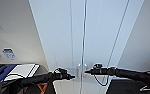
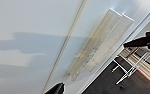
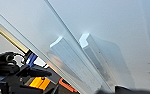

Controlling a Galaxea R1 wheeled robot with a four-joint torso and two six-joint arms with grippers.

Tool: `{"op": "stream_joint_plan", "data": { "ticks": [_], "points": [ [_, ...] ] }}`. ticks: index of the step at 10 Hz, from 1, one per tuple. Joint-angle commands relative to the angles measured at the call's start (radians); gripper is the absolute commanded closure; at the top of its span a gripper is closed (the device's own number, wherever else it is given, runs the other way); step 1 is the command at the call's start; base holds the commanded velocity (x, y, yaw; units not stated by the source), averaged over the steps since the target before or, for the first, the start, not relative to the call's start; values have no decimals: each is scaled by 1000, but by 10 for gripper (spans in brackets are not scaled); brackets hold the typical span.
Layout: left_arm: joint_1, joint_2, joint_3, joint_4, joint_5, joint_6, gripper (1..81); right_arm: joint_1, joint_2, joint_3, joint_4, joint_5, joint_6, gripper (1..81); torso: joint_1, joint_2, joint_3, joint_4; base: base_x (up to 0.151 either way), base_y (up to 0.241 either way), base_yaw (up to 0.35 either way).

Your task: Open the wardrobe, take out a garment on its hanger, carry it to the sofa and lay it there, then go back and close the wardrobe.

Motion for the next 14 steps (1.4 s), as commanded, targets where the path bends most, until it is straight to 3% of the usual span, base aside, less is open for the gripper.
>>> {"op": "stream_joint_plan", "data": {
  "ticks": [1, 7, 14],
  "points": [
    [-164, 26, -3, -8, 0, 2, 10, 182, 11, -8, 24, -9, 3, 10, 0, 0, 0, 0, 0, 0, 0],
    [-166, 72, -35, 1, 3, 2, 10, 217, 60, -110, 8, -12, 2, 10, 0, 0, 0, 0, 0, 0, 0],
    [-166, 196, -193, 1, 2, 3, 10, 164, 132, -140, 11, -3, 3, 10, 0, 0, 0, 0, 0, 0, 0]
  ]
}}
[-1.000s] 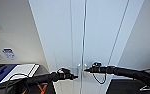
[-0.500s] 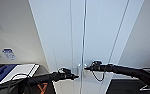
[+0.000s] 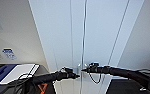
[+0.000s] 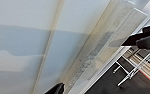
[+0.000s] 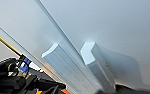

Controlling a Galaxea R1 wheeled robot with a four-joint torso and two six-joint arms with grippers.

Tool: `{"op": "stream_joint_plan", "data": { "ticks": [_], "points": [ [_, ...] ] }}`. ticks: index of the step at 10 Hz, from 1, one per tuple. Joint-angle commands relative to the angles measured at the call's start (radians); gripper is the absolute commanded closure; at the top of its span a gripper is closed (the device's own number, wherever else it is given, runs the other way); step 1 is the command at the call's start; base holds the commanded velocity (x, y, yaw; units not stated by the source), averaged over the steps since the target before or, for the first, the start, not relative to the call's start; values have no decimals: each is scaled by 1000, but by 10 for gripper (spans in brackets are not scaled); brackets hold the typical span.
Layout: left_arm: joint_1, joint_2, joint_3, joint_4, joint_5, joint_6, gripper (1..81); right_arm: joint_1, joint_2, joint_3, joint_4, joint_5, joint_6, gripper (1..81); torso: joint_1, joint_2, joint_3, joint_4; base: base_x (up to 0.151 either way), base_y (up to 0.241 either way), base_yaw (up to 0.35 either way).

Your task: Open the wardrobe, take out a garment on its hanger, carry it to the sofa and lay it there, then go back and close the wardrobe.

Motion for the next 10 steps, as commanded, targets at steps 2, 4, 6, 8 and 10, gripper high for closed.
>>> {"op": "stream_joint_plan", "data": {
  "ticks": [2, 4, 6, 8, 10],
  "points": [
    [-168, 62, -58, 2, -2, 5, 10, 154, 7, 39, 18, 5, 3, 10, 0, 0, 0, 0, 0, 0, 0],
    [-166, 105, -112, 20, -2, 8, 10, 165, 17, 36, 21, 6, 4, 10, 0, 0, 0, 0, 0, 0, 0],
    [-171, 135, -156, 37, -4, 8, 10, 168, 24, 32, 22, 6, 4, 10, 0, 0, 0, 0, 0, 0, 0],
    [-178, 159, -193, 37, -4, 8, 10, 170, 25, 25, 22, 6, 4, 10, 0, 0, -1, 0, 0, 0, 0],
    [-178, 197, -228, 57, -2, 10, 10, 174, 28, 22, 22, 8, 4, 10, 0, 0, -1, 0, 0, 0, 0]
  ]
}}
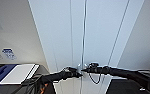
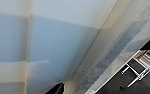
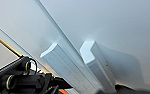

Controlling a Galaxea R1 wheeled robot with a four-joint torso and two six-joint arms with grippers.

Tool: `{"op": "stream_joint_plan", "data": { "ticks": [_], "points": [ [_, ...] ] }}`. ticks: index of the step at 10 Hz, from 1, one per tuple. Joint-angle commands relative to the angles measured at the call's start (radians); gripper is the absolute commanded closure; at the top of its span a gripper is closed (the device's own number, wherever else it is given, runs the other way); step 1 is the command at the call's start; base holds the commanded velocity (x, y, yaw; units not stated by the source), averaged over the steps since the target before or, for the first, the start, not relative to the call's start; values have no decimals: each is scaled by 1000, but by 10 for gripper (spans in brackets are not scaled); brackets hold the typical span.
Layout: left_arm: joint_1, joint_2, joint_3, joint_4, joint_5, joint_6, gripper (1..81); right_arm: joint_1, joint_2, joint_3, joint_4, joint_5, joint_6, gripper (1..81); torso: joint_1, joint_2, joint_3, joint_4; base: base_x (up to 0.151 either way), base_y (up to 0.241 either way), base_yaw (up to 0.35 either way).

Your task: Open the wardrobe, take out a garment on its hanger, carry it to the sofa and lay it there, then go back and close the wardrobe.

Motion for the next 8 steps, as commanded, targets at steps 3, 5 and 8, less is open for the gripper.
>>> {"op": "stream_joint_plan", "data": {
  "ticks": [3, 5, 8],
  "points": [
    [-178, 80, -37, 48, 1, 6, 10, 174, 25, 11, 24, 6, 4, 10, 0, 0, 0, 0, 0, 0, 0],
    [-175, 100, -39, 50, -1, 6, 10, 166, 33, 4, 24, 7, 5, 10, 0, 0, 0, 0, 0, 0, 0],
    [-175, 121, -3, 40, -3, 6, 10, 149, 44, 9, 33, 32, 5, 10, 0, 0, 0, 0, 0, 0, 0]
  ]
}}
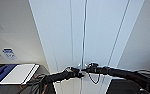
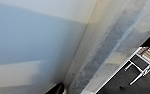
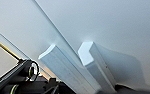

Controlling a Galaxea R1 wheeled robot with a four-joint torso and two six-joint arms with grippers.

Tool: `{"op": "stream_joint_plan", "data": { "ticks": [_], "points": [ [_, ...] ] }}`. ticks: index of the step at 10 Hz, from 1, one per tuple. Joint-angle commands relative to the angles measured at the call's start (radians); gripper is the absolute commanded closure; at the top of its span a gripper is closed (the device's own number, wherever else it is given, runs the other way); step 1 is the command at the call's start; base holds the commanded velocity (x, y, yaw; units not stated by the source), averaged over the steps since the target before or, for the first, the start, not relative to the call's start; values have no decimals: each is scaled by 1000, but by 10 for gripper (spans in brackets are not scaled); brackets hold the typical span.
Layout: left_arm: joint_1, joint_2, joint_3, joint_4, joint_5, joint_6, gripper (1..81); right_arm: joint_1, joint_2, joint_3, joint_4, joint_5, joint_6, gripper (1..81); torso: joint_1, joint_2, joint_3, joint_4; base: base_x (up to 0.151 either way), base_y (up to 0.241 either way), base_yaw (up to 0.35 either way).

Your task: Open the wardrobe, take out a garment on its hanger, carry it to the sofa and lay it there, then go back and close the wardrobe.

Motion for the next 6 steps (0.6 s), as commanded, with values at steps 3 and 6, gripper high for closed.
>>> {"op": "stream_joint_plan", "data": {
  "ticks": [3, 6],
  "points": [
    [-173, 51, 113, -5, -28, 0, 10, 145, 32, 72, 29, 2, 3, 10, 0, 0, 0, 0, 0, 0, 0],
    [-173, 39, 170, -6, -28, -1, 10, 125, 46, 98, 32, -1, 1, 10, 0, 0, 0, 0, 0, 0, 0]
  ]
}}
